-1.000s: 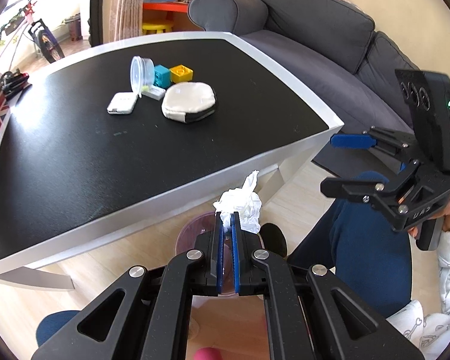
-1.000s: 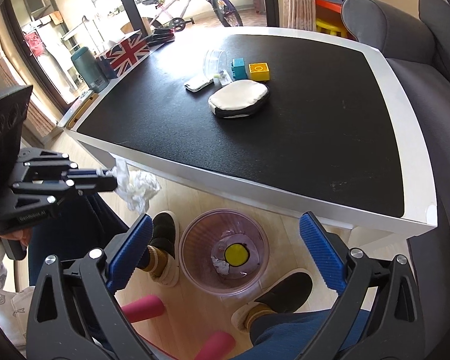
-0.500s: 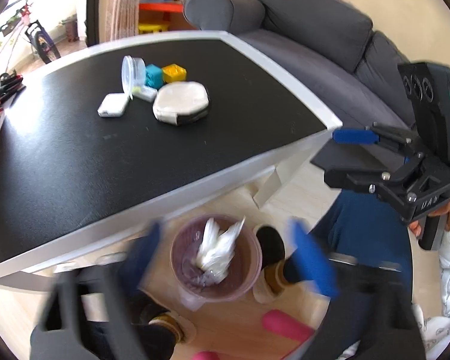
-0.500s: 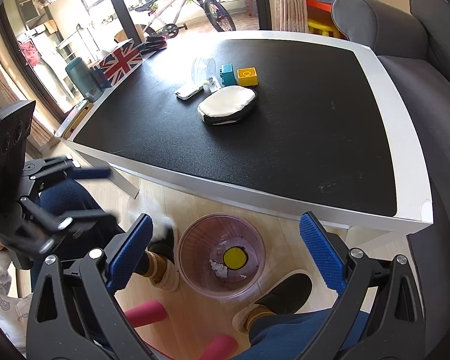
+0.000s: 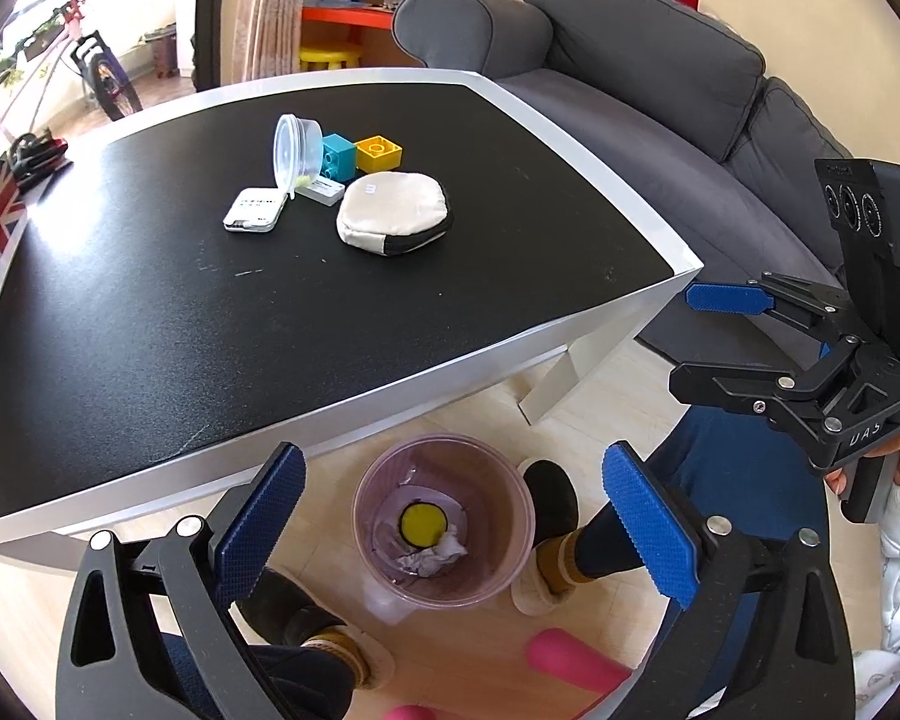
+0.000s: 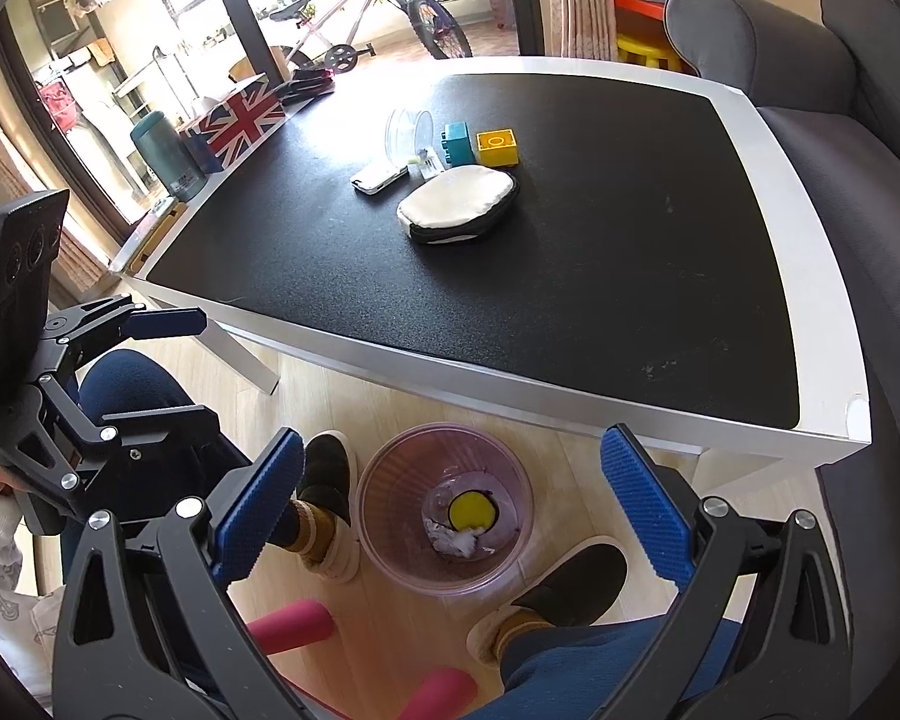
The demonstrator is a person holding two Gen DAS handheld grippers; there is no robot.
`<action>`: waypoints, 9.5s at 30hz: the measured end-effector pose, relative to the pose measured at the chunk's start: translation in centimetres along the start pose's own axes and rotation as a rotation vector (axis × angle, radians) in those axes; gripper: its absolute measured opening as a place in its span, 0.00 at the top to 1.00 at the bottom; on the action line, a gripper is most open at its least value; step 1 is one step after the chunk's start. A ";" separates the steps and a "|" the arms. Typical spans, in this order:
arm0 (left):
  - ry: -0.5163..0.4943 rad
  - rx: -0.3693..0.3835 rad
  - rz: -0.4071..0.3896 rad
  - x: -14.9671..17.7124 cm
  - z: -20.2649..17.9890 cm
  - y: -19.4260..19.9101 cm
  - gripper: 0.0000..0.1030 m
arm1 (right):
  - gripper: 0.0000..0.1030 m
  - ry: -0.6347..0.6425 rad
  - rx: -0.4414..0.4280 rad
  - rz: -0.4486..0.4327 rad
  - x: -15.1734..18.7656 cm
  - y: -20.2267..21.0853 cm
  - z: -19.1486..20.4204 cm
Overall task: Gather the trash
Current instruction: 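Move the right tool back over the table toward the beige pouch, then grasp the beige pouch with the right tool, then grasp the clear plastic container with the left tool while the right tool holds the pouch, then carry both items over the pink bin and open the right tool to drop the pouch, then open the left tool to drop the clear container into the pink bin, then move the left tool over the table toward the white card holder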
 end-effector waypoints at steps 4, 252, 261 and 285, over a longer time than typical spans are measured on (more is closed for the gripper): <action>0.001 -0.003 -0.007 -0.1 0.0 0.2 0.07 | 0.05 -0.001 0.001 -0.001 0.0 0.0 0.1; -0.007 -0.004 -0.012 -0.4 -0.3 0.8 0.07 | 0.06 0.003 -0.015 -0.003 -0.1 1.2 0.1; 0.001 -0.054 -0.061 -3.0 1.5 2.2 0.07 | 0.05 -0.006 -0.005 -0.055 -3.6 1.6 -0.5; 0.006 -0.131 -0.002 -12.3 9.1 -1.3 0.07 | 0.05 0.014 0.025 -0.042 -10.3 -0.9 -1.2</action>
Point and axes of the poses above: each gripper's, at about its wrist camera, not at the fingertips, and y roughly against the way its jaws point, z to its left, x to its underside, the point moved 2 cm from there along -y, roughly the way its jaws point, and after that the axes turned 7 degrees about x, right-handed, at the moved point
